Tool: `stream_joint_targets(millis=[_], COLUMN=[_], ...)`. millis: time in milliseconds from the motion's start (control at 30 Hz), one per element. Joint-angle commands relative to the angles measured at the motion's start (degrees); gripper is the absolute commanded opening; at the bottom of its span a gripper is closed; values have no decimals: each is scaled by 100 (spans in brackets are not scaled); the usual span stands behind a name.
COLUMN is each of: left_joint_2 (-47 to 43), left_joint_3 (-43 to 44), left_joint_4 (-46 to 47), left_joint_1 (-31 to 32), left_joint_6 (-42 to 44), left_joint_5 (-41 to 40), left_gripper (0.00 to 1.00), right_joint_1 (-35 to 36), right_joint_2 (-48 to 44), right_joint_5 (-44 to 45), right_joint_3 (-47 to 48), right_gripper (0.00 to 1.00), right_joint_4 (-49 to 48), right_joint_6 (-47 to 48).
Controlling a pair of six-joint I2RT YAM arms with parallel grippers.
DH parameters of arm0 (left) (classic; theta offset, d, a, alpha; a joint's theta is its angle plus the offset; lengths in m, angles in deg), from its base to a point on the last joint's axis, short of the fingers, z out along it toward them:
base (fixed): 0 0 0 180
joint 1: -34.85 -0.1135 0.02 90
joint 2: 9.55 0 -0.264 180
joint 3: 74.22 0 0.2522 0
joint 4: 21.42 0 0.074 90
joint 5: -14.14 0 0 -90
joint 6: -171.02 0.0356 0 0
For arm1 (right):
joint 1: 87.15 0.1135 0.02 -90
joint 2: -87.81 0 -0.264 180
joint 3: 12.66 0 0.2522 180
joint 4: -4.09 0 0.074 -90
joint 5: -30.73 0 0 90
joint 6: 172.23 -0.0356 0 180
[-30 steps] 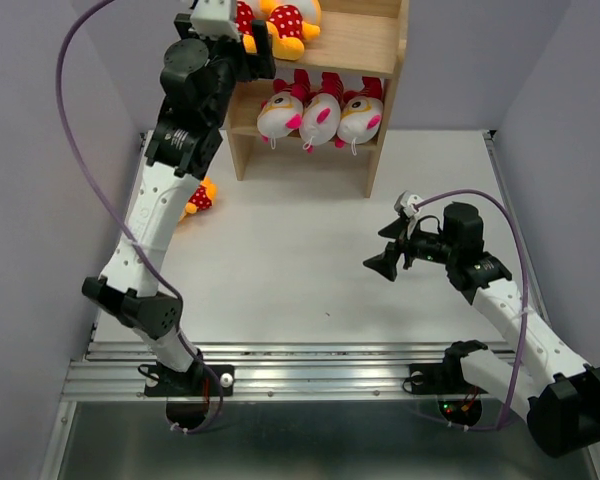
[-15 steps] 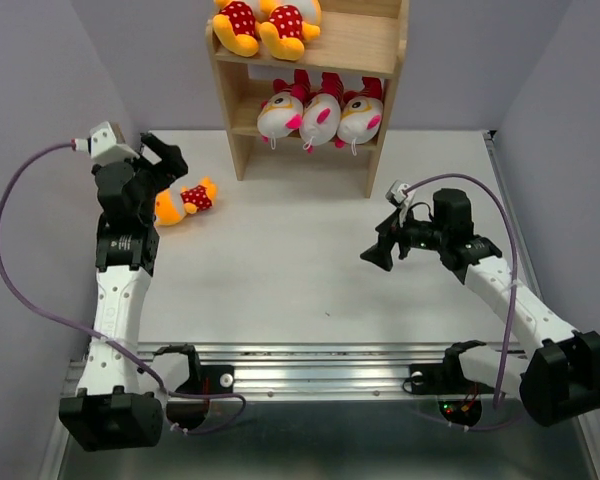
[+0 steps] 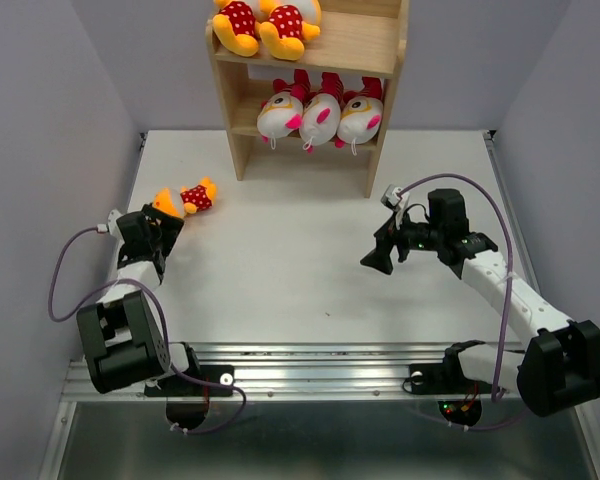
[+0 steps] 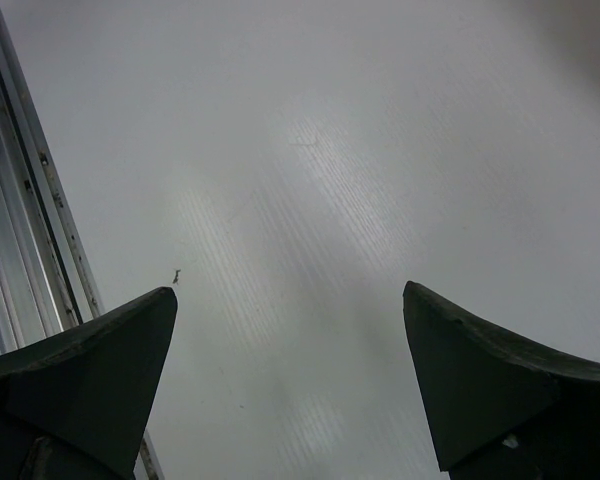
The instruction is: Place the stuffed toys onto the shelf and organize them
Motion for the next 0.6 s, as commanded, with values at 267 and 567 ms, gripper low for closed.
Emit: stream_joint_targets(millis=[267, 567], left_joint_2=[1377, 2370], left_joint_3=[888, 1275], left_joint_4=[1961, 2436], left_joint_1=[-102, -190], left_joint_6=[-661, -697], left_joint_5=[489, 1349], left_gripper=[93, 19], right_joint_1=[-28, -28], right_joint_2=[-190, -225], right_joint_5=[-151, -212], right_joint_3=[17, -27], right_gripper=[100, 100], right_joint_4=[77, 156], right_joint_6=[261, 383])
